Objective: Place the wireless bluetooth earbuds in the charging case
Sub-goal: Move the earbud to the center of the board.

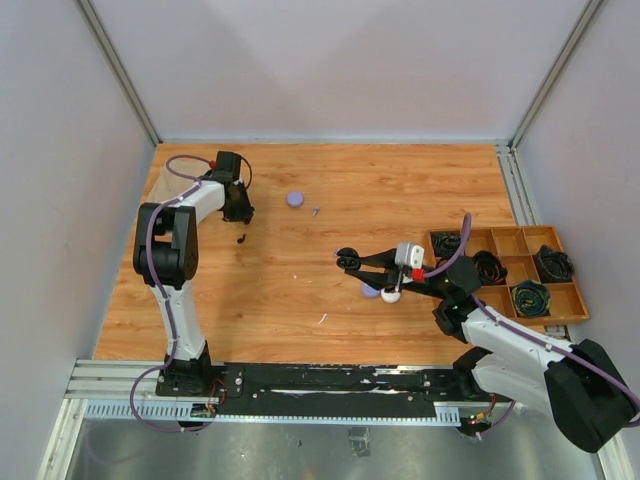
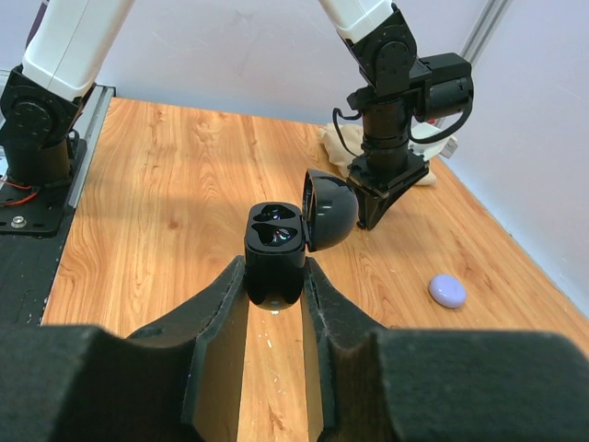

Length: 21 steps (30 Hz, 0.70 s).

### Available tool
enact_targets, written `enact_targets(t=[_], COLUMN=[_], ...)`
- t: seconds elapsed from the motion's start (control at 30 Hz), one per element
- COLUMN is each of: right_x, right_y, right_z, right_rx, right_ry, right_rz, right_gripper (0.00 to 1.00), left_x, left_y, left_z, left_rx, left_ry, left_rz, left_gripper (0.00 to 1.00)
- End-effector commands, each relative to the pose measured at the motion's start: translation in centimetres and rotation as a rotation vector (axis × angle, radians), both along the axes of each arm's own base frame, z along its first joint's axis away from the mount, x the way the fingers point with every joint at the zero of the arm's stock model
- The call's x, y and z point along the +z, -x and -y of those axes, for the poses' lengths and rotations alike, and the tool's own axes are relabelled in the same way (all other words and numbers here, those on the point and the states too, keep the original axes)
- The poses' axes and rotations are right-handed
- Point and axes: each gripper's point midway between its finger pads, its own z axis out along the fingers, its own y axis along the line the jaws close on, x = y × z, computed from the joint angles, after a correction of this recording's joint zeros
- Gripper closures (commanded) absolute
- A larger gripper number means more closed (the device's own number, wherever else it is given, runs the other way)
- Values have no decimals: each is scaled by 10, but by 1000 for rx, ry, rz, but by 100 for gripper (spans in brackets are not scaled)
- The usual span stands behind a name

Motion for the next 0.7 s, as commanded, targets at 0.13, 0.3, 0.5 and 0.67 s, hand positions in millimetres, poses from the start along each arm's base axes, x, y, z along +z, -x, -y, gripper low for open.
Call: enact_targets(t=[0.13, 0.3, 0.5, 0.67], right_x=[2, 4, 4, 4], right_y=[2, 3, 2, 2], right_z=[1, 1, 2, 2], right_rx=[-9, -5, -16, -18], right_ry=[-1, -2, -5, -6], right_rz=[22, 23, 20, 14], right_gripper=[95, 95, 95, 95], left_x=[-13, -15, -13, -9], left_y=[15, 38, 70, 98], left_z=[11, 38, 82, 117], left_rx=[-94, -232, -418, -545], left_ry=[41, 38, 17, 17], left_rz=[-65, -92, -100, -100], left_gripper=[84, 84, 85, 84])
